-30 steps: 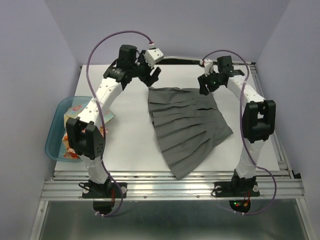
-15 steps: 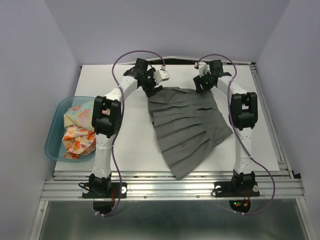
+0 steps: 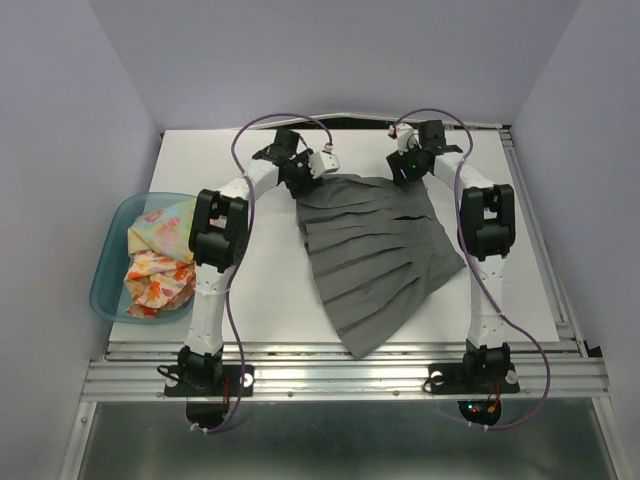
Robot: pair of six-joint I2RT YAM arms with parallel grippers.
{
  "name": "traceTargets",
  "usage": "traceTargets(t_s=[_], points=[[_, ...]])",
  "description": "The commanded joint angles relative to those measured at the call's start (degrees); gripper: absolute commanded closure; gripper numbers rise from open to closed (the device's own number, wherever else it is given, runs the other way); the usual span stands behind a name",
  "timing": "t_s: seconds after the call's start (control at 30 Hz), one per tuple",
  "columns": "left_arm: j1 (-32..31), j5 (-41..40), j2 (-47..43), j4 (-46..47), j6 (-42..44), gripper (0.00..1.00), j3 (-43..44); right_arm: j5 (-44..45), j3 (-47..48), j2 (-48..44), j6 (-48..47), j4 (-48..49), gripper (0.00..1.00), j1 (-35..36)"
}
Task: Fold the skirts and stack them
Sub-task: Flatten the skirt out
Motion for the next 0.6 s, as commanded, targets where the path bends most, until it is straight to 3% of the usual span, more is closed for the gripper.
traceTargets(t_s=[0.0, 0.03, 0.1, 0.17, 0.27, 0.43, 0.5, 0.57], points=[[-0.07, 0.45, -2.45, 0.88, 2.12, 0.36, 0.04, 2.18, -0.44, 1.29, -0.11, 0.93, 0.35, -0.44], [-0.07, -0.59, -1.93, 0.79, 1.34, 0.54, 1.0, 3.22, 0.17, 1.46, 0.07, 1.02, 0.35, -0.44], [0.02, -2.44, -2.27, 1.05, -0.68, 0.72, 1.36, 4.11, 0.61, 1.73, 0.42, 0.93, 0.35, -0.44], [0.19, -8.82, -4.9, 3.94, -2.44, 1.0, -1.44, 5.42, 0.62, 1.9, 0.42, 0.93, 0.36, -0.44], [0.89, -16.13, -11.05, 13.94, -4.55, 1.0, -8.56, 7.45, 0.0, 1.82, 0.77, 0.93, 0.36, -0.44], [2.3, -23.42, -18.6, 18.19, -6.75, 1.0, -13.4, 8.51, -1.23, 1.2, 1.56, 0.84, 0.37, -0.96], [2.3, -22.5, -20.37, 20.66, -6.23, 1.0, -14.98, 8.68, -1.32, 1.02, 2.09, 0.93, 0.37, -0.96], [0.99, -17.77, -21.43, 16.99, -3.43, 1.0, -17.26, 7.81, -0.45, 1.02, 3.05, 0.4, 0.36, -0.96]])
